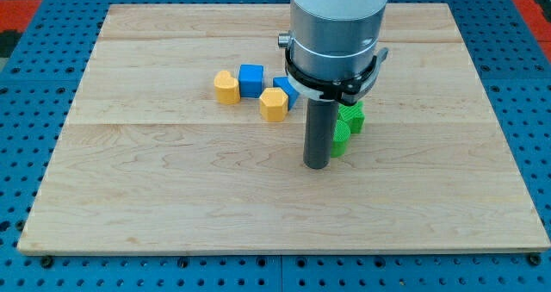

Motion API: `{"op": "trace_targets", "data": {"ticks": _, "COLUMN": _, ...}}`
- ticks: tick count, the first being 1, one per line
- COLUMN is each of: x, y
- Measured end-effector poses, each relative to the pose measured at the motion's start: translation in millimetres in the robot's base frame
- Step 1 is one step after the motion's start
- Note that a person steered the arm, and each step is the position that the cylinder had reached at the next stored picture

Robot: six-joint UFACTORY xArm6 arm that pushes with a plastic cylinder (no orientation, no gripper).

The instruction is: Slightly move the green circle close to the green star

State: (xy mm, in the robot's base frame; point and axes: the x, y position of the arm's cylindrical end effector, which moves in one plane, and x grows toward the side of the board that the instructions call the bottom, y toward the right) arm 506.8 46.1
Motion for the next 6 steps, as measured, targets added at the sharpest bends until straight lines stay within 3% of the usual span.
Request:
{"op": "trace_targets", "data": {"ticks": 3, "x": 10.3, "y": 26.1}}
{"op": "trace_targets", "data": {"ticks": 5, "x": 7.3, "y": 81.7}}
{"op": "trace_targets", "data": {"ticks": 6, "x": -6.1, "y": 49.0}}
